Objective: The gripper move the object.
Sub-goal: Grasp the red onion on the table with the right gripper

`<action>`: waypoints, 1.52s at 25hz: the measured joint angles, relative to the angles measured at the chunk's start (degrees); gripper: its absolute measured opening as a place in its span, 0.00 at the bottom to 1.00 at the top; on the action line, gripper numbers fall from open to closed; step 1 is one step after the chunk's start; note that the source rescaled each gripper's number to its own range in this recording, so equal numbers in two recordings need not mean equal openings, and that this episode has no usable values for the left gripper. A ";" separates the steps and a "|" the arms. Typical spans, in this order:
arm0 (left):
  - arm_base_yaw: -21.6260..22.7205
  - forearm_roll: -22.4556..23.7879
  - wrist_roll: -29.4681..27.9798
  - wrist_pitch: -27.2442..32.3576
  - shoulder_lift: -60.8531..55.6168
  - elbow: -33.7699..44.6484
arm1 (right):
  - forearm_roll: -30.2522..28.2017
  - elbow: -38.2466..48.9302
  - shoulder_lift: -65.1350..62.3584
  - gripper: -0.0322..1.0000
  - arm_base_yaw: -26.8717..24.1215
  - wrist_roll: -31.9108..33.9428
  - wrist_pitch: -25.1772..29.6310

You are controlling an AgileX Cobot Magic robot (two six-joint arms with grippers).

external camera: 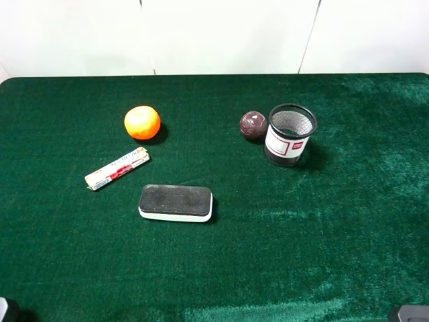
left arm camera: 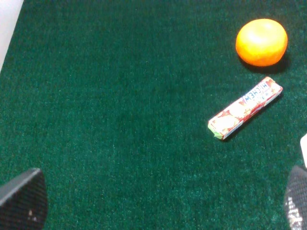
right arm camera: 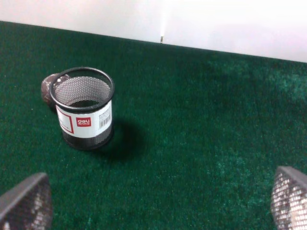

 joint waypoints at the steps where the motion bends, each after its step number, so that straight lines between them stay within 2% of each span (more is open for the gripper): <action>1: 0.00 0.00 0.00 0.00 0.00 0.00 | -0.06 -0.85 1.82 1.00 0.00 -0.45 -0.05; 14: 0.00 0.00 0.00 0.00 0.00 0.00 | -0.07 -17.43 35.38 1.00 0.45 -7.62 -0.45; 25: 0.00 0.00 0.00 0.00 0.00 0.00 | -6.87 -35.79 62.15 1.00 11.84 -7.95 -1.57; 38: 0.00 0.00 0.00 0.00 0.00 0.00 | -7.85 -61.24 93.77 1.00 21.52 -7.88 -1.74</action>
